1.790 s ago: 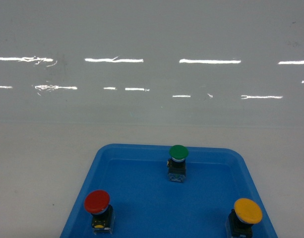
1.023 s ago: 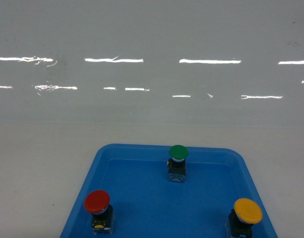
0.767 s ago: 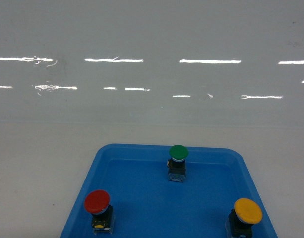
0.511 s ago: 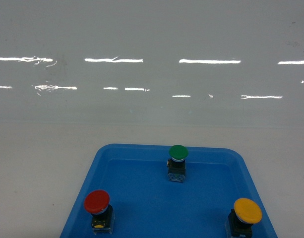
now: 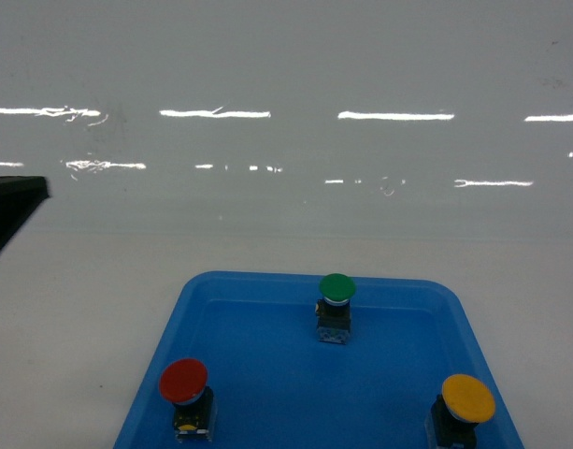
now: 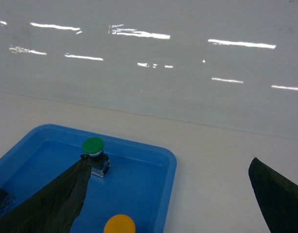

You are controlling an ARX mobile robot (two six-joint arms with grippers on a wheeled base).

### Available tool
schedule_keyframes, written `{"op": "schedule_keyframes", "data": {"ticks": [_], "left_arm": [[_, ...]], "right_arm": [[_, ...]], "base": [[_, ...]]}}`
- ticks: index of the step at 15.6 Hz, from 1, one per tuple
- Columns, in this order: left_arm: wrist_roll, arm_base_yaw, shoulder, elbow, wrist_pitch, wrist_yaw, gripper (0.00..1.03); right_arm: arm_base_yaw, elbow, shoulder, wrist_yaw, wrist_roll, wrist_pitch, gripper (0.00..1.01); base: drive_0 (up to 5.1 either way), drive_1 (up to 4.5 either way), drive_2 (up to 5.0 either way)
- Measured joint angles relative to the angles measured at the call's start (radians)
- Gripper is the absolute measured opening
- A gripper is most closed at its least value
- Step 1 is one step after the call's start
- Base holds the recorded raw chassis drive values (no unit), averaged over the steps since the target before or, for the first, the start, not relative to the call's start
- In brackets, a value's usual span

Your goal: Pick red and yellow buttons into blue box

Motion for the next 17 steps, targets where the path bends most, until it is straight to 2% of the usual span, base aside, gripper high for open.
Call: {"op": "schedule_keyframes", "data": {"ticks": [2,3,6,8,12,17], "left_arm": [[0.012,-0.026,0.191,0.091,0.035,-0.037,0.98],[0.014,-0.037,0.281,0.137,0.039,-0.037,0.98],[0.039,-0.072,0.426,0.209,-0.031,-0.055,0.98],[0.055,-0.069,0.435,0.209,-0.021,-0.091,0.98],[0.061,-0.068,0.431,0.210,-0.022,-0.094,0.98],[0.061,-0.068,0.431,0.210,-0.022,-0.094,0.98]], "right_arm": [[0.003,0.071,0.161,-0.013,0.008,0.005,0.98],[0.005,0.116,0.229,-0.035,0.014,-0.028,0.98],[0.024,0.219,0.362,-0.077,0.031,-0.074,0.98],[0.037,0.236,0.365,-0.073,0.032,-0.104,0.98],[0.037,0.236,0.356,-0.075,0.036,-0.107,0.98],[0.105,0.251,0.489,-0.070,0.032,-0.112,0.98]], "base": [[0.0,0.00,0.0],[0.0,0.00,0.0],[0.0,0.00,0.0],[0.0,0.00,0.0],[0.0,0.00,0.0],[0.0,0.00,0.0]]}}
